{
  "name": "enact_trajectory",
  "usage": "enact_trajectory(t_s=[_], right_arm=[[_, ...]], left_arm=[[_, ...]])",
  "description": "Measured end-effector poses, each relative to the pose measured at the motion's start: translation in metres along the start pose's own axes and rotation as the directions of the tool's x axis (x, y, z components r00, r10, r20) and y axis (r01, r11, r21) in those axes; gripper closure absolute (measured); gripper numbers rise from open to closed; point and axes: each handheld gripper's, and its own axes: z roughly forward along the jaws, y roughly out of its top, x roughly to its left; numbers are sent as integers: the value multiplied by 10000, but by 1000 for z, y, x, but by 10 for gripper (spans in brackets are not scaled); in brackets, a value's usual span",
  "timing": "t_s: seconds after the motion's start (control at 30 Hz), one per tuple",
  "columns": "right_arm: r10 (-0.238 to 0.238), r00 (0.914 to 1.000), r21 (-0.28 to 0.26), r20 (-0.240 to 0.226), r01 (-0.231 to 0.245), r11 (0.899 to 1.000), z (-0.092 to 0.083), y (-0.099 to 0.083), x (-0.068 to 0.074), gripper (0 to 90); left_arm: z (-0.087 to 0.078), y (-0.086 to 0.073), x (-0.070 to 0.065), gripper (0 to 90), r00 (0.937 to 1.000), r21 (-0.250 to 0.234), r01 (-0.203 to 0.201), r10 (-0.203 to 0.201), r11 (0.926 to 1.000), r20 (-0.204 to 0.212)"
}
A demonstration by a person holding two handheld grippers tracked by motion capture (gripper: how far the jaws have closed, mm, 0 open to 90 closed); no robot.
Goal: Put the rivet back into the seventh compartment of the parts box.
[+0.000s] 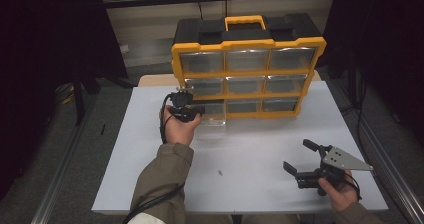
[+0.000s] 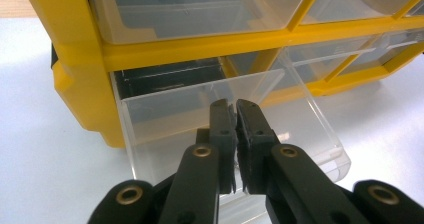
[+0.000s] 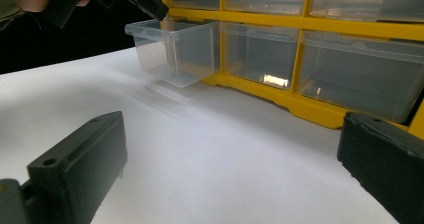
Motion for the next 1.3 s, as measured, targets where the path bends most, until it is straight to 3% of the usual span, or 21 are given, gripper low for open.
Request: enact_trajectory(t_s=[0.3, 0.47, 0.8, 1.3], right_arm=[[-3, 10000, -26, -5, 3, 10000, 0, 0, 0, 0], [0, 10000, 7, -40, 0, 10000, 0, 0, 0, 0], [-25, 10000, -17, -28, 25, 10000, 0, 0, 0, 0], [69, 10000, -54, 17, -69, 10000, 0, 0, 1, 0]], left_arm=[[7, -2, 0, 846, 9998, 85, -61, 63, 9999, -163], [7, -3, 1, 818, 10000, -7, 18, -18, 10000, -35], [-3, -6, 3, 787, 9998, -32, 11, -10, 10000, 187], [-19, -13, -1, 731, 9974, -218, -295, 309, 9993, 646]])
